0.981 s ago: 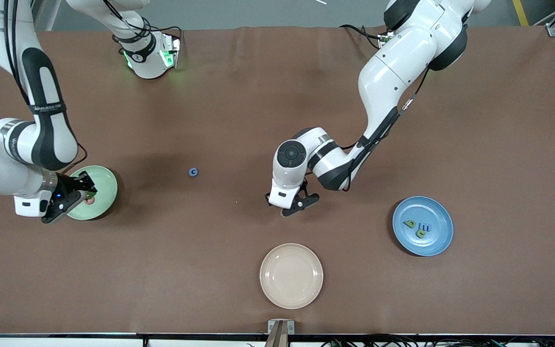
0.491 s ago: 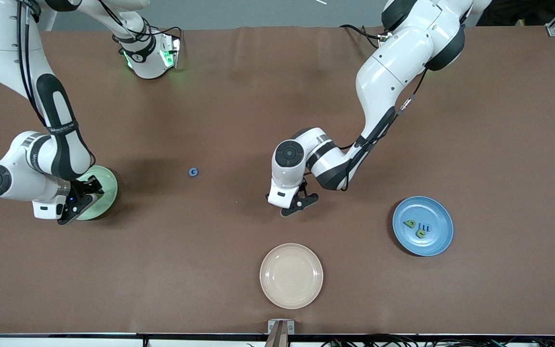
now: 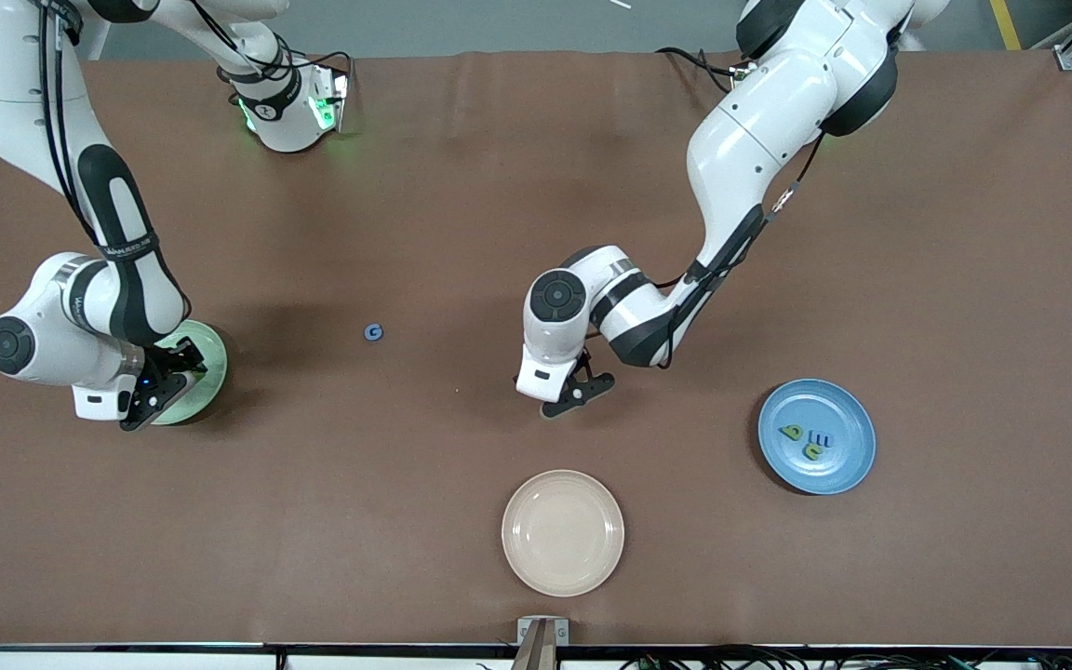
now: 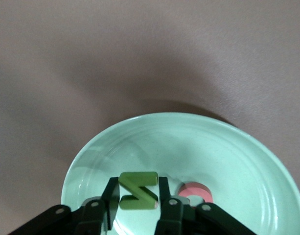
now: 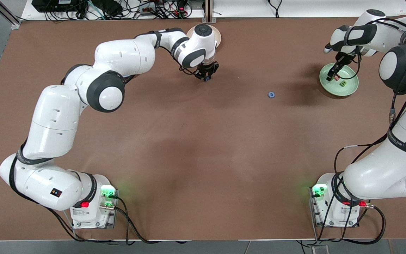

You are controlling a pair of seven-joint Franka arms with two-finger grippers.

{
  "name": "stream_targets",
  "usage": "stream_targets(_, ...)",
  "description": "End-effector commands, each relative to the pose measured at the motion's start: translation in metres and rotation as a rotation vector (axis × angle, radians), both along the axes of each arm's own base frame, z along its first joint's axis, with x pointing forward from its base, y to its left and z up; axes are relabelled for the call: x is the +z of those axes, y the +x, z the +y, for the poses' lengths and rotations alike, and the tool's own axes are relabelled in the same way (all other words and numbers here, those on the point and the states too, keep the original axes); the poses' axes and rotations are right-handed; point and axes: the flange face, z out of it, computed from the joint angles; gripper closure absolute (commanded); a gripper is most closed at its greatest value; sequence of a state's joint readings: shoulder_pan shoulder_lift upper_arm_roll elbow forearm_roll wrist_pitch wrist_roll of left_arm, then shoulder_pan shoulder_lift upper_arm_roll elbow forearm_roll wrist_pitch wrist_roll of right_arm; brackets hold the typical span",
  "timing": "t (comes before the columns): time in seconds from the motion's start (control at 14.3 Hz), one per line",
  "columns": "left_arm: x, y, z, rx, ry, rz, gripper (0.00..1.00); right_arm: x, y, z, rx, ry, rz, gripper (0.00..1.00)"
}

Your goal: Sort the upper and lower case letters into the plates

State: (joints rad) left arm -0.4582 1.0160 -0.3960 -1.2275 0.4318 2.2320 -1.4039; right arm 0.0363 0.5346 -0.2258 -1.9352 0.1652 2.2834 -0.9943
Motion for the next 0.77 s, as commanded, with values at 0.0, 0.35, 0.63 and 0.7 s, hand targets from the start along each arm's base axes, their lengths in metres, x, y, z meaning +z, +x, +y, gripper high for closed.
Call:
stream_targets(0.0, 0.048, 0.035, 0.036, 0.037, 0.018, -0.029, 1.00, 0.047, 0.004, 0.013, -0.091, 0.022, -0.023, 0.00)
stream_targets(0.35, 0.072, 0.080, 0.154, -0.073, 0.081, -0.017, 1.00, 0.107, -0.008, 0.128, -0.465, -0.040, 0.111, 0.00)
stream_targets(0.63, 0.074, 0.079, 0.291, -0.230, 0.166, 0.065, 1.00, 0.104, -0.027, 0.225, -0.681, -0.070, 0.111, 0.00)
stream_targets(0.7, 0.076, 0.079, 0.323, -0.248, 0.176, 0.080, 1.00, 0.098, -0.034, 0.245, -0.730, -0.067, 0.076, 0.00)
